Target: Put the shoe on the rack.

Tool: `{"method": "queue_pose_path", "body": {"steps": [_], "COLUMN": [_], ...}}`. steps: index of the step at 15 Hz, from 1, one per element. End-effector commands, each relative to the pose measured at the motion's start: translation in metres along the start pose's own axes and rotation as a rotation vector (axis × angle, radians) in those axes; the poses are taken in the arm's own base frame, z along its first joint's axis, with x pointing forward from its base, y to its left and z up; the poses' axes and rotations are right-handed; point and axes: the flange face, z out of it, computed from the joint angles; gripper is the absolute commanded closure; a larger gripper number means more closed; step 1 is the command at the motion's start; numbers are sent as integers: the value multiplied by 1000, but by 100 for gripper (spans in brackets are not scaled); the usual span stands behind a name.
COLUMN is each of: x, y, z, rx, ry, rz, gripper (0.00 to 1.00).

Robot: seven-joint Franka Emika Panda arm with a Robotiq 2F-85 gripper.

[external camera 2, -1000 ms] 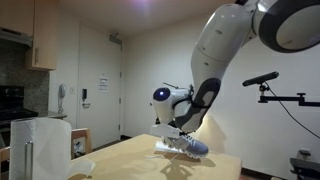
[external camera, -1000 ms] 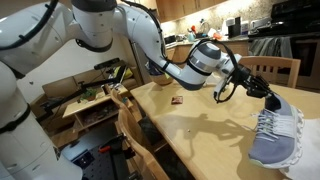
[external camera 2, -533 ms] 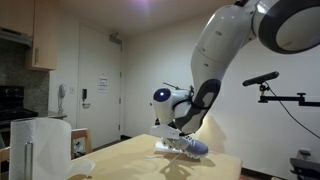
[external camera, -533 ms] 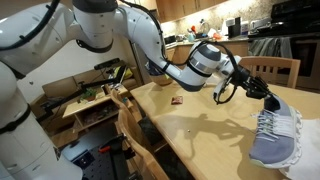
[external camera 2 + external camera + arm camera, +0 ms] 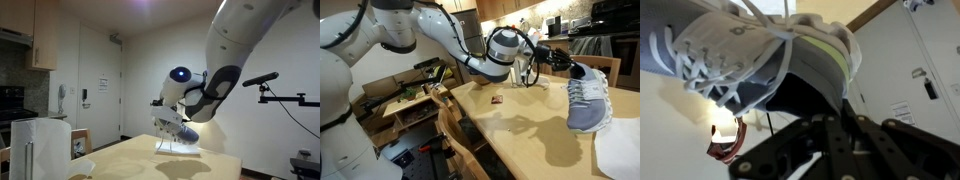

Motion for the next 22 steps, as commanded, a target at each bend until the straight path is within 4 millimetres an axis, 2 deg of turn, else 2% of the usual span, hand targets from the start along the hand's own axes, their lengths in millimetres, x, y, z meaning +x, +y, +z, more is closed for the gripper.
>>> {"method": "queue_pose_path", "body": {"steps": [1, 4, 6, 8, 9, 12, 14, 15, 16, 19, 22], "x": [44, 72, 93, 106, 88, 100, 100, 100, 103, 126, 165], "y": [35, 71, 97, 119, 105, 122, 122, 117, 114, 111, 120], "z": [-57, -78, -77, -63, -65, -56, -56, -57, -56, -46, -29], "rx": [49, 39, -5, -48, -47, -80, -79, -76, -79, -114, -170], "ry": [100, 164, 204, 210, 203, 222, 220, 223, 218, 208, 208], "rz": [83, 190, 294, 400, 343, 380, 383, 391, 406, 478, 566], "gripper": [98, 98, 98, 98, 90, 90, 90, 98, 98, 98, 98]}}
